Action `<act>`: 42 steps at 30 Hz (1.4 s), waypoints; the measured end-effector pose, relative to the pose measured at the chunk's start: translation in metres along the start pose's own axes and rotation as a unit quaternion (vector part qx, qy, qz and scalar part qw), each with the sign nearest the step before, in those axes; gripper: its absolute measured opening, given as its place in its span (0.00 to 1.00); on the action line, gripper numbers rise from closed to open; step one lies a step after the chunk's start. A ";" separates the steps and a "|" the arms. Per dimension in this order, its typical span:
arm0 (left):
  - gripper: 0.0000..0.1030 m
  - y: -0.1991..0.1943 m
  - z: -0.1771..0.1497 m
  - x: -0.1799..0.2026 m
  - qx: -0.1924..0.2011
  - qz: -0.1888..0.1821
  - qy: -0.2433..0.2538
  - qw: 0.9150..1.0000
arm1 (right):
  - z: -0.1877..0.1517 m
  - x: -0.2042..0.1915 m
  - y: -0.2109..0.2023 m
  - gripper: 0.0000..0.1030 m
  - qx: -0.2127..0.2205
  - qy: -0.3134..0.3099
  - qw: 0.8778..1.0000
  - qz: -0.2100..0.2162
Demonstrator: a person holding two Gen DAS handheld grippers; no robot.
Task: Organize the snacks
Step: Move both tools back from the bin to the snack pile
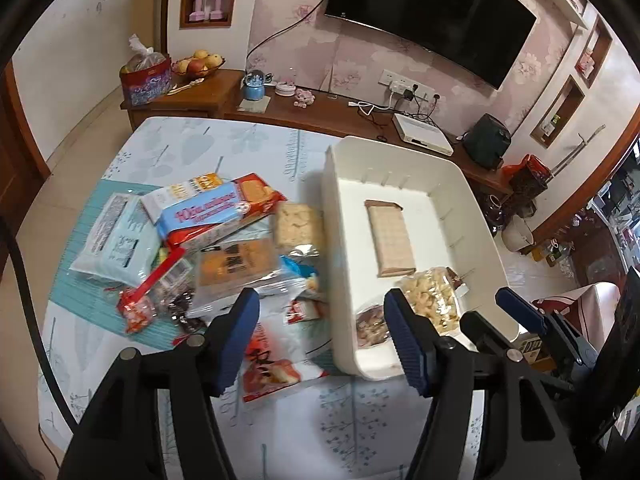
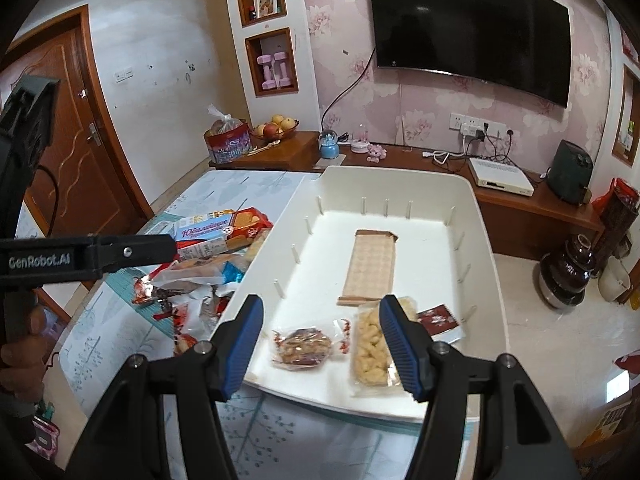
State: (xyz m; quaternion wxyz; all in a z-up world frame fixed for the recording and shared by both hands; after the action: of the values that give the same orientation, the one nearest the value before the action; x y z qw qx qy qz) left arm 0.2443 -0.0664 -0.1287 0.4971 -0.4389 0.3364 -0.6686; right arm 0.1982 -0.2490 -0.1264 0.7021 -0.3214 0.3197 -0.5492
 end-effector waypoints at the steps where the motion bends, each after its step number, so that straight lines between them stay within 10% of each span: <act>1: 0.66 -0.002 -0.001 -0.006 0.000 -0.001 -0.001 1.000 | 0.000 -0.003 0.001 0.59 0.000 0.001 1.000 0.000; 42: 0.79 0.027 -0.019 -0.157 -0.084 0.065 0.150 0.983 | -0.025 -0.166 0.051 0.67 0.015 0.027 0.997 -0.077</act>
State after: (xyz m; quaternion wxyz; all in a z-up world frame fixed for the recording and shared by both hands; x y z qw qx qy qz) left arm 0.2554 0.0766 -0.1994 0.4447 -0.3515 0.4899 -0.6623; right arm 0.1747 -0.0797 -0.1662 0.6538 -0.3195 0.3043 -0.6147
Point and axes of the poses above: each gripper's, at about its wrist camera, not at the fingertips, and y roughly the way its jaws point, x to its right, z to its top, the point moved 2 cm from there along y, roughly the way its jaws point, and after that the axes turned 9 degrees about -x, right-handed, at the moved point
